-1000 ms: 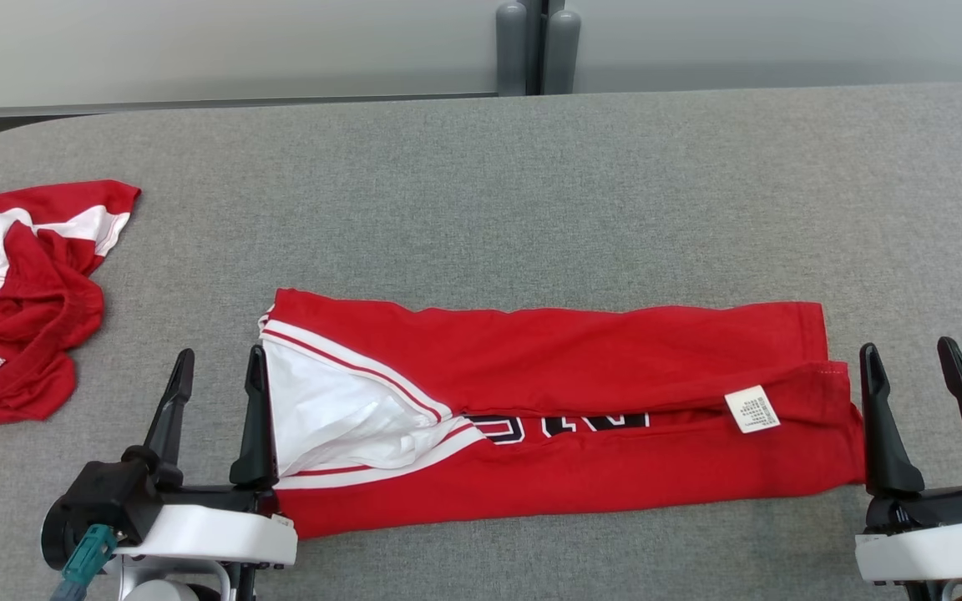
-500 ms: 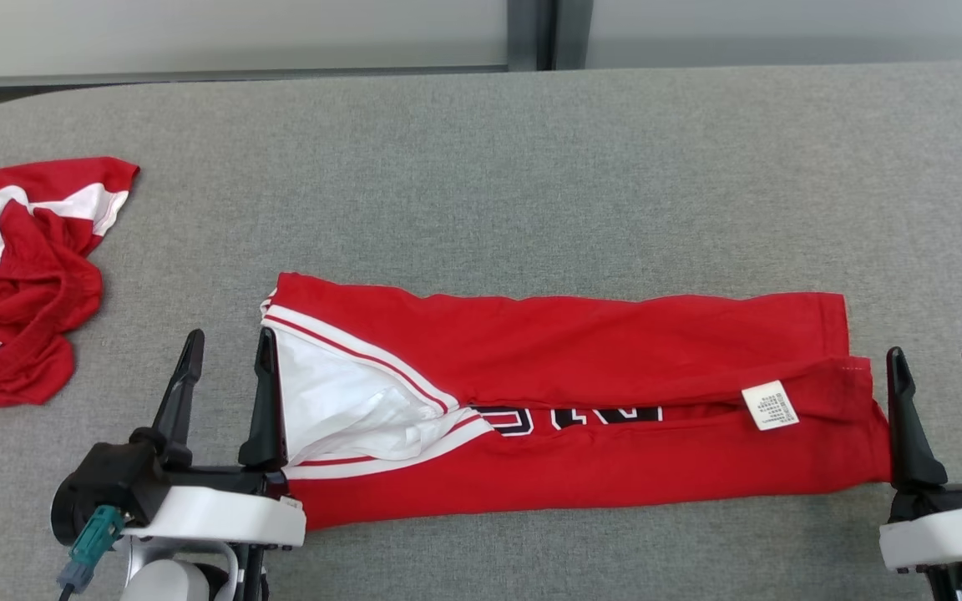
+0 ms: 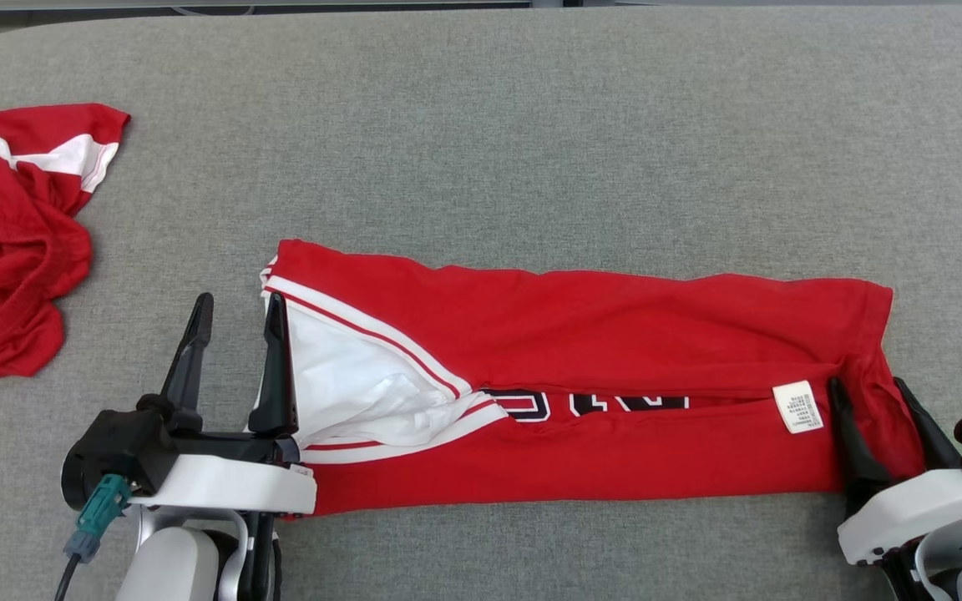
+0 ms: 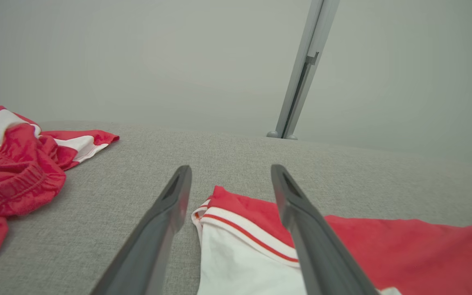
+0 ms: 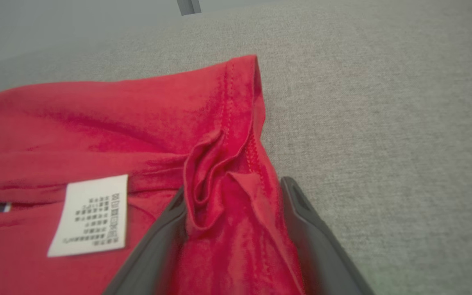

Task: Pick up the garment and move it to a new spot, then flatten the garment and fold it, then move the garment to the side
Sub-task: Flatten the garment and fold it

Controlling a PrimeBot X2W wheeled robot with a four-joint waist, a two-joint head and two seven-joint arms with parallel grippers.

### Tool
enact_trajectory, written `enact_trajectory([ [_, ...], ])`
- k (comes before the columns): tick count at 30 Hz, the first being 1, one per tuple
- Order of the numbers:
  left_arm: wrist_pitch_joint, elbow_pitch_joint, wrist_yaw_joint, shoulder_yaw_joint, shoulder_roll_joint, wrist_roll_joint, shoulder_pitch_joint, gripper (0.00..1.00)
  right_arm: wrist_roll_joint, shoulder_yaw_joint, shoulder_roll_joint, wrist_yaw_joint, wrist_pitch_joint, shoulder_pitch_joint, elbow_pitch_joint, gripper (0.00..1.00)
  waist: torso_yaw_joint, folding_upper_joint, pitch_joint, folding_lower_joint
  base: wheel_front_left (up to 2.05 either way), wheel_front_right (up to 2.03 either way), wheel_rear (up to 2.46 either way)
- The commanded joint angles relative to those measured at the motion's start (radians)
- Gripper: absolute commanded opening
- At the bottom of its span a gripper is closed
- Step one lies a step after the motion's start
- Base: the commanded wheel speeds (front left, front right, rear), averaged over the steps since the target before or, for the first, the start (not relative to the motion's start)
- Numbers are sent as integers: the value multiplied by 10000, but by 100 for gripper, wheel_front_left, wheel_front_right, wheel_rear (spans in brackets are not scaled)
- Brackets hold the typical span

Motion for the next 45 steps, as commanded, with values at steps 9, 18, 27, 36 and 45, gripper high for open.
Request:
enact_trajectory([
  [9, -45, 56, -212, 304, -57, 194, -255, 100, 151, -9, -73, -25, 535, -162, 37, 0, -128, 0, 89, 0, 0, 0, 0],
  [18, -45, 145, -346, 475, -96, 334, -177, 100, 518, -1966, -853, -18, -128, 141, 87, 0, -346, 0, -212, 0, 0, 0, 0],
  [27, -45, 162, -385, 549, -119, 412, 20, 100, 516, -2368, -1162, -15, -268, 157, -280, 0, -546, 0, -593, 0, 0, 0, 0],
  [36, -46, 210, -399, 498, -132, 486, 269, 100, 342, -134, -15, -6, 1167, -188, -3262, 0, -605, 0, -1073, 0, 0, 0, 0],
  [45, -46, 224, -379, 389, -146, 318, 206, 100, 1381, 3697, 1220, -4, 1001, -1106, -2214, 0, -241, 0, -1149, 0, 0, 0, 0],
])
